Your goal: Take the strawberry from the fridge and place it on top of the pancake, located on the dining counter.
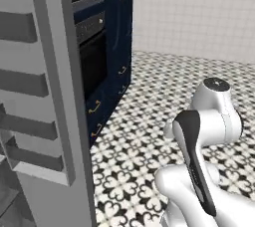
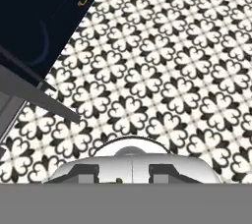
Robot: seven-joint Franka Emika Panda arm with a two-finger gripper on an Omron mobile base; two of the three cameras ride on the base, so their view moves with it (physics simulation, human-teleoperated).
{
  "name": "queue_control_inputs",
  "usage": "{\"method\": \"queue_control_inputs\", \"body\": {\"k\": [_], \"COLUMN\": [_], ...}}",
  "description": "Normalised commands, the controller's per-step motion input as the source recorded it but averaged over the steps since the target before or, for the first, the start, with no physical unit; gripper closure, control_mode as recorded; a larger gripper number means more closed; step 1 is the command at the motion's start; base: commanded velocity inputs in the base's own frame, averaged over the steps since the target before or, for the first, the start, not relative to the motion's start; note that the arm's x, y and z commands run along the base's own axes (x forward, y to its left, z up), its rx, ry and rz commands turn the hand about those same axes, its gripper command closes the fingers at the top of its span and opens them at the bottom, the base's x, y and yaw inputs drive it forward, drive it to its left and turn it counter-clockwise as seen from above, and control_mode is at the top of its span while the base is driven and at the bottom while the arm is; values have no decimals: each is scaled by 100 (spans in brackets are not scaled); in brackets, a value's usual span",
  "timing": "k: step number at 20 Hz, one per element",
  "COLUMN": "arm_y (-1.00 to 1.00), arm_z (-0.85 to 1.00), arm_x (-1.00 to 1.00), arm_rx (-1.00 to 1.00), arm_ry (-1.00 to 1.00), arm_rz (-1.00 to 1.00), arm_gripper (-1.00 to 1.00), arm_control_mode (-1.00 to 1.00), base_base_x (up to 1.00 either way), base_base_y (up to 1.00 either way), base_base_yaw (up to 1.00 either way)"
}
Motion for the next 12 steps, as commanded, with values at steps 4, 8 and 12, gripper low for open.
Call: {"method": "queue_control_inputs", "body": {"k": [4, 8, 12], "arm_y": [0, 0, 0], "arm_z": [0, 0, 0], "arm_x": [0, 0, 0], "arm_rx": [0, 0, 0], "arm_ry": [0, 0, 0], "arm_rz": [0, 0, 0], "arm_gripper": [100, 100, 100], "arm_control_mode": [100, 100, 100], "base_base_x": [16, 76, 100], "base_base_y": [-100, -93, -74], "base_base_yaw": [-61, -47, -23]}}
